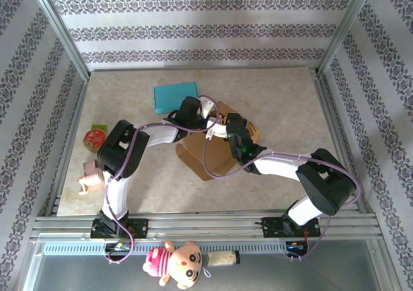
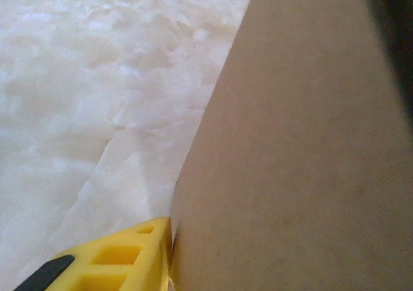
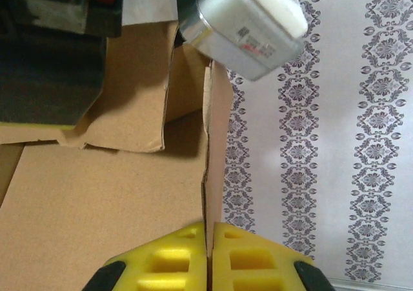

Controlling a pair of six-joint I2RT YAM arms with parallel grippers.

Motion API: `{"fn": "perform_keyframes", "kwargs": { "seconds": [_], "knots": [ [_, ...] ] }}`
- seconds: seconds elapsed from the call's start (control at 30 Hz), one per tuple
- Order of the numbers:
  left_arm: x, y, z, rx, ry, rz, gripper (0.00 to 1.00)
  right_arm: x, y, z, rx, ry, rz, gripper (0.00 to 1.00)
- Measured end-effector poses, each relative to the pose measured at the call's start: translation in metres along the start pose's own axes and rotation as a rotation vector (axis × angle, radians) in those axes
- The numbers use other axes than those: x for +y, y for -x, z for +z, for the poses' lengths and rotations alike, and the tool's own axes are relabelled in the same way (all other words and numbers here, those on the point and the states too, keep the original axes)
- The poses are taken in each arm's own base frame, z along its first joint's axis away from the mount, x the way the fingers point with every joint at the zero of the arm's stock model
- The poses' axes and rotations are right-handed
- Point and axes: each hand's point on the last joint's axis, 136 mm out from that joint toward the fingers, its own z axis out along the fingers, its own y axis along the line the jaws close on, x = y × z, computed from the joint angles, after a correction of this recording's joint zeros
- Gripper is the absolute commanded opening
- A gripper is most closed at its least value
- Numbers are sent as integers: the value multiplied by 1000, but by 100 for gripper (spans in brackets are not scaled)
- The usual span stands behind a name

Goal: Fold the paper box

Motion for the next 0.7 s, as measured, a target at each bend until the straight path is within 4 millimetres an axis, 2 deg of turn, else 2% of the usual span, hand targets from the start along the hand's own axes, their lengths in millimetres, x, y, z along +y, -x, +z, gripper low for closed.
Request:
{"fn": "perform_keyframes", "kwargs": {
  "seconds": [0.1, 0.17, 0.27, 0.4, 0.43, 0.5, 0.53, 0.6, 0.7],
  "knots": [
    [-2, 0, 0, 1, -17, 2, 50, 0, 2, -1, -6, 2, 14, 7],
    [-4, -1, 0, 3, -28, 3, 45, 0, 2, -2, -7, 4, 20, 8],
    [-6, -1, 1, 3, -41, 3, 27, 2, 3, -2, -8, 9, 33, 11],
    [-3, -2, 2, 1, -22, 8, 21, 5, 10, -8, -35, 35, 79, 33],
    [-2, -2, 2, 1, -15, 9, 20, 7, 15, -13, -56, 57, 98, 45],
    [-1, -2, 2, 0, -11, 14, 19, 9, 22, -26, -95, 120, 145, 60],
    [-1, -3, 2, 1, -12, 19, 18, 6, 26, -34, -120, 158, 184, 71],
    [-2, -4, 2, 2, -14, 34, 16, -11, 32, -49, -173, 214, 295, 84],
    [-2, -4, 2, 3, -16, 44, 14, -52, 32, -72, -275, 266, 545, 97]
  ]
}}
